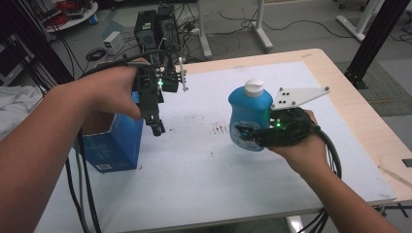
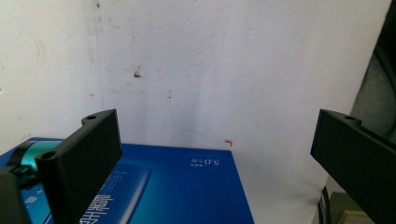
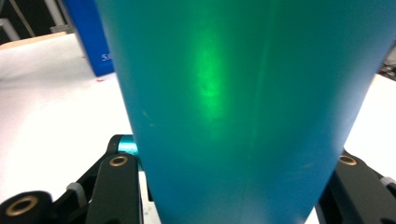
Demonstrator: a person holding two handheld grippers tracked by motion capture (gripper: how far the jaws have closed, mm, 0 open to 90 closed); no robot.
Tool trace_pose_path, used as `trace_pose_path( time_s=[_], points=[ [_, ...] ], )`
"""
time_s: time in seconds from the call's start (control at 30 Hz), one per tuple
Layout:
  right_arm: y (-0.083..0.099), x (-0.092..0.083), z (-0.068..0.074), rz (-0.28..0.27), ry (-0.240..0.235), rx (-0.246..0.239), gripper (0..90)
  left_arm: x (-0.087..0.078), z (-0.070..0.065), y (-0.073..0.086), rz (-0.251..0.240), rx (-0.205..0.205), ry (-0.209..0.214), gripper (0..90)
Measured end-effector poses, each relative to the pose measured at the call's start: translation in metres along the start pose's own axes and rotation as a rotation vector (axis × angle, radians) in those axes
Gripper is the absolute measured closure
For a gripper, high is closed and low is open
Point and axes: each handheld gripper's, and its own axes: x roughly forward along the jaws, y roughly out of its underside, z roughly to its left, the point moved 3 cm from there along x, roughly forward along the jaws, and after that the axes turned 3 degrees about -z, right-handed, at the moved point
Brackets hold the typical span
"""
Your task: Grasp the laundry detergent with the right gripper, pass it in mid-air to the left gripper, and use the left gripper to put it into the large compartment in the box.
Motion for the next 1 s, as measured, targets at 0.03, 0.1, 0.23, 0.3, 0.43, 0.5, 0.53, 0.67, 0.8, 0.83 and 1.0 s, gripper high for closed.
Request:
trace_pose_path(
  time_s=[0.03, 0.1, 0.23, 0.3, 0.43, 0.5, 0.53, 0.67, 0.8, 0.83, 1.0],
  points=[
    [-0.002, 0.001, 0.001, 0.001, -0.012, -0.006, 46.0, -0.002, -0.002, -0.001, 0.002, 0.009, -0.002, 1.8],
    [-0.006, 0.003, 0.003, 0.002, -0.040, -0.015, 46.1, -0.005, -0.006, -0.003, 0.001, 0.018, -0.004, 1.8],
    [-0.013, 0.009, 0.008, 0.013, -0.095, -0.040, 46.1, -0.011, -0.013, -0.008, -0.004, 0.040, -0.008, 1.8],
    [-0.016, 0.012, 0.009, 0.016, -0.128, -0.046, 46.1, -0.014, -0.017, -0.010, -0.010, 0.051, -0.006, 1.8],
    [-0.018, 0.019, 0.012, 0.019, -0.192, -0.054, 46.2, -0.019, -0.024, -0.015, -0.013, 0.071, -0.007, 1.8],
    [-0.019, 0.022, 0.014, 0.020, -0.218, -0.056, 46.1, -0.020, -0.026, -0.016, -0.017, 0.082, -0.007, 1.8],
    [-0.019, 0.024, 0.014, 0.019, -0.232, -0.055, 46.1, -0.021, -0.027, -0.017, -0.018, 0.086, -0.007, 1.8],
    [-0.019, 0.030, 0.018, 0.017, -0.285, -0.059, 46.1, -0.021, -0.031, -0.020, -0.019, 0.092, -0.003, 1.8],
    [-0.019, 0.038, 0.024, 0.019, -0.329, -0.070, 46.1, -0.020, -0.032, -0.022, -0.017, 0.099, -0.001, 1.8],
    [-0.019, 0.040, 0.025, 0.018, -0.338, -0.071, 46.1, -0.020, -0.032, -0.023, -0.011, 0.101, -0.002, 1.8],
    [-0.019, 0.050, 0.031, 0.022, -0.376, -0.080, 46.2, -0.020, -0.035, -0.024, -0.015, 0.107, 0.002, 1.8]
  ],
)
